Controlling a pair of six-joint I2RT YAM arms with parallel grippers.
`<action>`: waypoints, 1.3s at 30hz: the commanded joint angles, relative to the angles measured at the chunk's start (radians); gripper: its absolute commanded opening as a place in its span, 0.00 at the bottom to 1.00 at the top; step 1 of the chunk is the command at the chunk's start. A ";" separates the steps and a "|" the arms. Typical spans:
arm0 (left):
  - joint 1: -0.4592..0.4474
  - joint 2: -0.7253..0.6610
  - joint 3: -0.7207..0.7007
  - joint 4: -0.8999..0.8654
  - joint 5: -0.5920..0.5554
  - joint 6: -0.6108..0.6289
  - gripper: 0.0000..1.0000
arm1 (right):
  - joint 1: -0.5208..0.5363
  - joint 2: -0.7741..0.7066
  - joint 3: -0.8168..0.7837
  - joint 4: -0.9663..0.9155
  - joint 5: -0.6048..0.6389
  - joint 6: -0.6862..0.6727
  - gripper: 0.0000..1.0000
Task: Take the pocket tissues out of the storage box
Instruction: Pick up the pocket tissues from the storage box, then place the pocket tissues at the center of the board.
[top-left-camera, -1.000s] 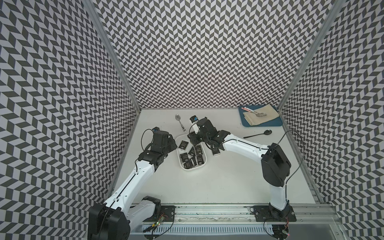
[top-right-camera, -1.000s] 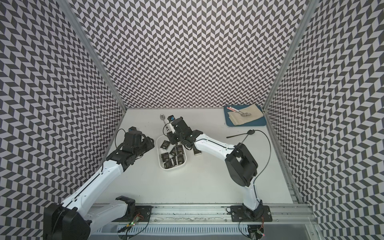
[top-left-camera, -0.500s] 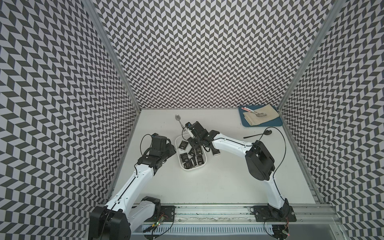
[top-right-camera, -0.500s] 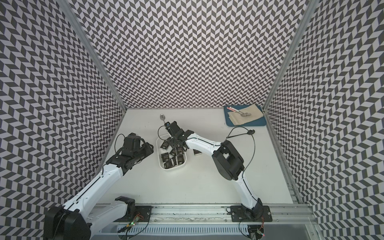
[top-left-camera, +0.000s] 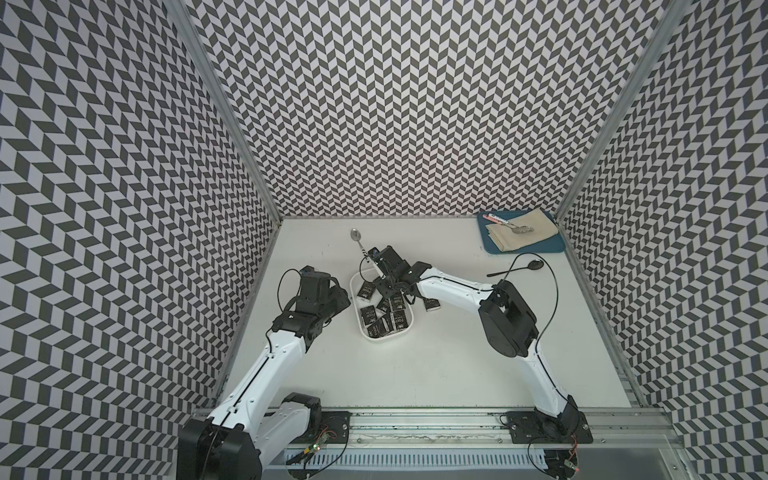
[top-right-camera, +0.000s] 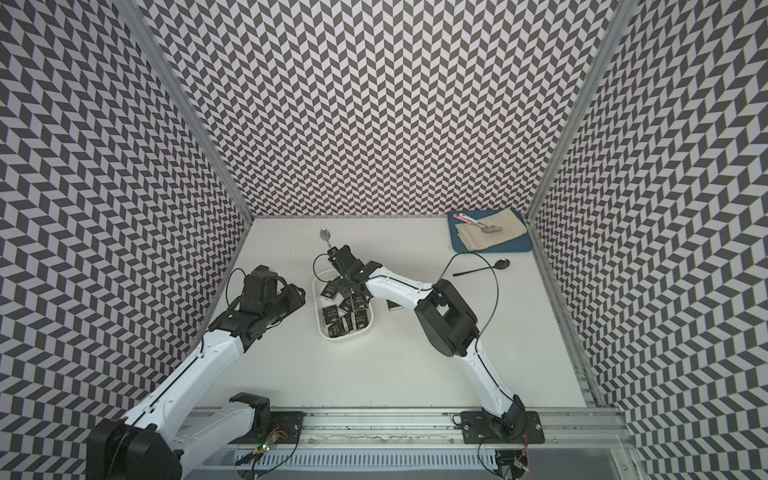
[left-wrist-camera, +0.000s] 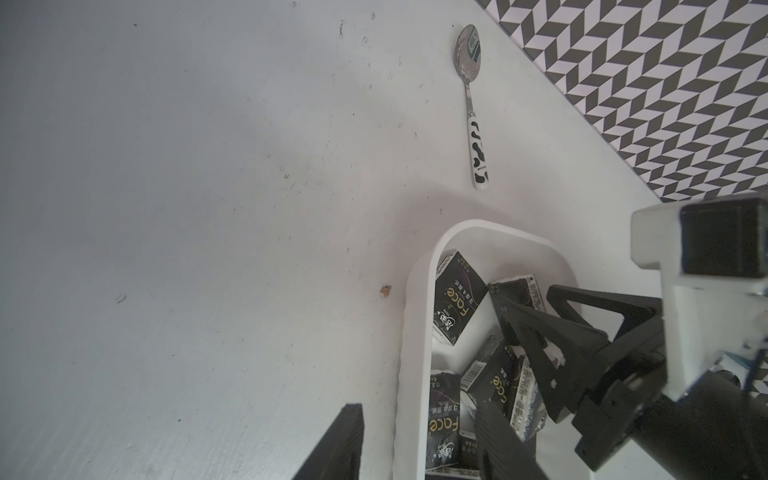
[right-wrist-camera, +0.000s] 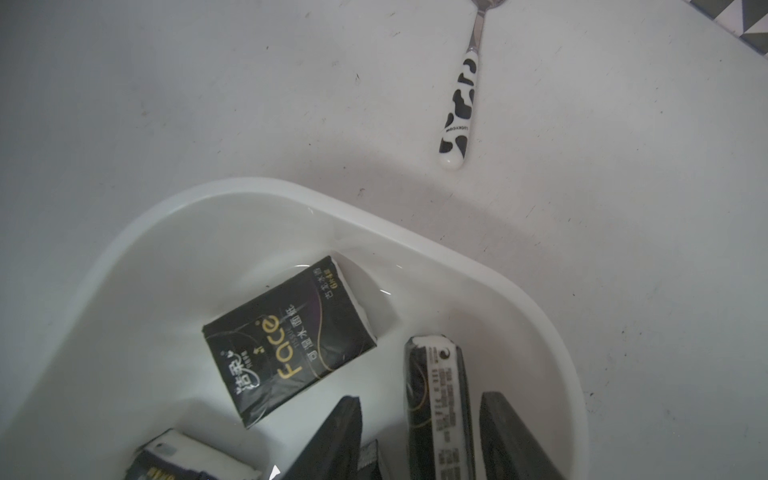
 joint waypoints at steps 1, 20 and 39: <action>0.014 -0.020 0.000 -0.004 0.005 0.014 0.49 | 0.009 0.035 0.038 -0.011 0.024 0.010 0.48; 0.054 -0.032 0.010 -0.006 0.016 0.028 0.49 | 0.007 -0.153 -0.015 0.049 0.021 0.083 0.22; 0.059 -0.015 0.037 0.012 0.028 0.036 0.48 | -0.425 -0.703 -0.839 0.369 -0.462 0.307 0.20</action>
